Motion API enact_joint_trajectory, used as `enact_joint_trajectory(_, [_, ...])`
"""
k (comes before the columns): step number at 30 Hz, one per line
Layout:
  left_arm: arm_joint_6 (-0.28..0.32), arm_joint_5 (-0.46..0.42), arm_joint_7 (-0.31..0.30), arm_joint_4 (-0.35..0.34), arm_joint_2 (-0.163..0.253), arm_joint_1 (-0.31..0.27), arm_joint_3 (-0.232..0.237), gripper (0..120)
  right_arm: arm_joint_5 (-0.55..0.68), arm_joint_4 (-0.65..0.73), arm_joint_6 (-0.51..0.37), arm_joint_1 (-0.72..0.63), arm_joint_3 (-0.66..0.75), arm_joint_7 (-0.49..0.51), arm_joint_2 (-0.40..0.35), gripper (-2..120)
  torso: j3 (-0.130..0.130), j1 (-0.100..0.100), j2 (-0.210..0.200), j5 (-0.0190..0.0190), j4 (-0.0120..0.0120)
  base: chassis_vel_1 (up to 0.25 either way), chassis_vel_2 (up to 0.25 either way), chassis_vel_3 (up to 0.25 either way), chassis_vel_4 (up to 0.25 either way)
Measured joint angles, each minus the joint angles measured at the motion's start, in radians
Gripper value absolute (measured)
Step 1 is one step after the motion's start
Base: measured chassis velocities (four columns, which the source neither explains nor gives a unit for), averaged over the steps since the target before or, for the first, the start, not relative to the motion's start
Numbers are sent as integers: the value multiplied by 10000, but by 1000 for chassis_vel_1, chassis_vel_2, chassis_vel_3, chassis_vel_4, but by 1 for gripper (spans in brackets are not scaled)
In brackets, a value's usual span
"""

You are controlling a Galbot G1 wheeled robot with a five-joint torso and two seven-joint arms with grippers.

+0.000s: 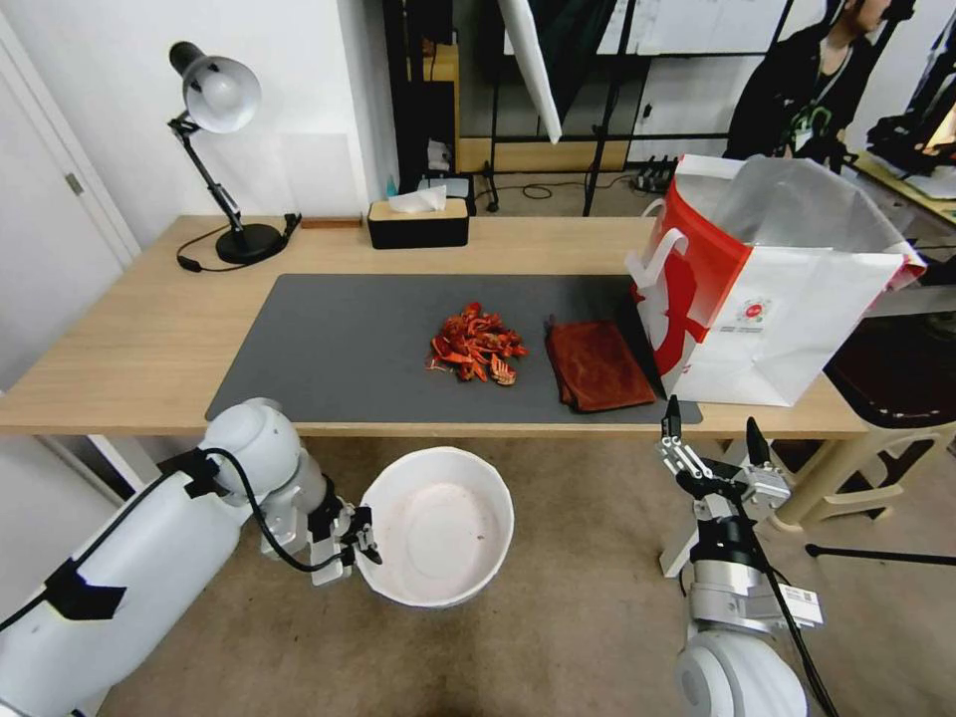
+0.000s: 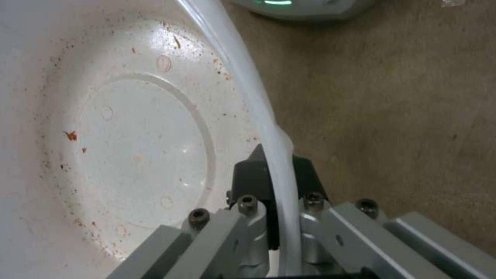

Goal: Sweep shrimp from table into container with towel, then put container into takeout bag.

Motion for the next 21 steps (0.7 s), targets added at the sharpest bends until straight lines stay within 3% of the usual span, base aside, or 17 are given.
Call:
enact_joint_trajectory(8, [0,81,3,521,-265,-914,666,0,-32,4,-7,-11,27,0,62,100,0,1,0,0,-1,0,0,0,0])
enact_joint_trajectory(21, [0,-46,2,1089,-433,-1637,1292,0,-190,-154,-92,239,-21,0,203,100,0,1,0,0,0,0,0,0,0])
